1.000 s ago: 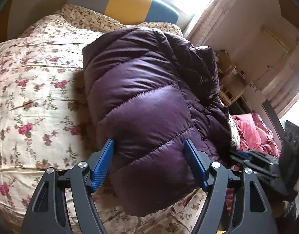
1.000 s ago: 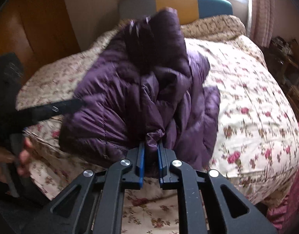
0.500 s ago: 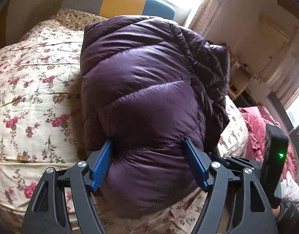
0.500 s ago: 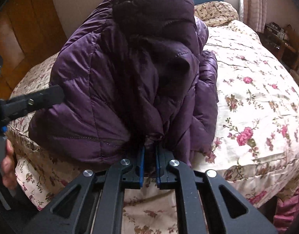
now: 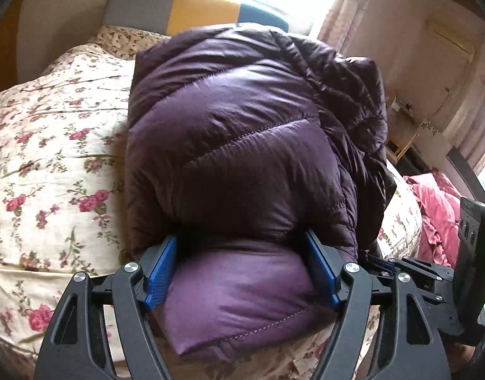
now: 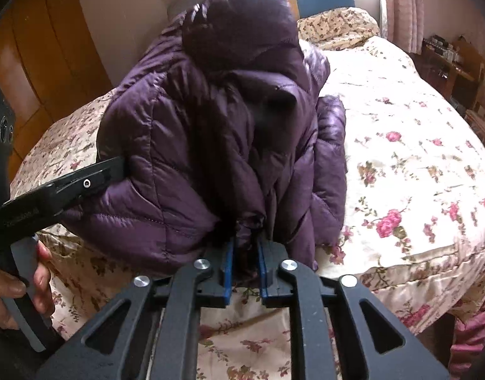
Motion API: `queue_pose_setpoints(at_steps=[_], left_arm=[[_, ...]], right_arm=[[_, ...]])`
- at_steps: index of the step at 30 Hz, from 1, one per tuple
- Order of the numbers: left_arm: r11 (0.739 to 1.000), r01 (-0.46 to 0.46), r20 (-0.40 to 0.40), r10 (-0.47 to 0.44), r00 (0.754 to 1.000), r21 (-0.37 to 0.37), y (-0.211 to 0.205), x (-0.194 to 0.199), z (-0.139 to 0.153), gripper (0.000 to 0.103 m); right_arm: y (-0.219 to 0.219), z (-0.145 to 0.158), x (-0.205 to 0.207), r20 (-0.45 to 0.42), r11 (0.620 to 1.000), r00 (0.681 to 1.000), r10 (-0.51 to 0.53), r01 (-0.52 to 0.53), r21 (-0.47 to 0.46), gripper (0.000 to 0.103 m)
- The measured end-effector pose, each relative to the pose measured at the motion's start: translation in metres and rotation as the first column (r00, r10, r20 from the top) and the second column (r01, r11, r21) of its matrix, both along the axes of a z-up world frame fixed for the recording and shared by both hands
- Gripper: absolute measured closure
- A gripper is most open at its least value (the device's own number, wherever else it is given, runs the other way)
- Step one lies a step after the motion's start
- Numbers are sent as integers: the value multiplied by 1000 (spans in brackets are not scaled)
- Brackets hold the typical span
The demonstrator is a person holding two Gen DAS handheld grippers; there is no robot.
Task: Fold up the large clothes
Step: 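Grasp the bundle's loose edge with the right gripper and tuck it under, then open both grippers and press the folded purple jacket flat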
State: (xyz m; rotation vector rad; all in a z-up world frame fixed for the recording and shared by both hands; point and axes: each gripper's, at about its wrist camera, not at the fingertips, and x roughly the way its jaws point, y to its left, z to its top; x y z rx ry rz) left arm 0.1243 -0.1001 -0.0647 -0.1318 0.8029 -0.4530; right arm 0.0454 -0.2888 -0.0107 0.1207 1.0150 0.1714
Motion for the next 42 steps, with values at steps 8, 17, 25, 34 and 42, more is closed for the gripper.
queue_pose_setpoints(at_steps=[8,17,25,34,42], left_arm=[[999,-30,3,30,1000,-38,23,-5,22,27],[995,-85,38,87,995,-53,45,-6,44,27],[995,-93,44,94,995,-38,41,5,51,27],[995,-93,40,94,995,-31,33,27,55,27],[996,-82,29,82,996,-25,31,35,51,27]], right_arm=[[-1,50,-17,96,1000,995,-31,31,2,60],[14,86,-12,186,998,981,-64,64,6,56],[28,87,30,192,997,979,-73,79,-25,56],[27,84,65,187,993,979,-84,97,-61,55],[27,73,62,145,990,988,-60,78,-120,54]])
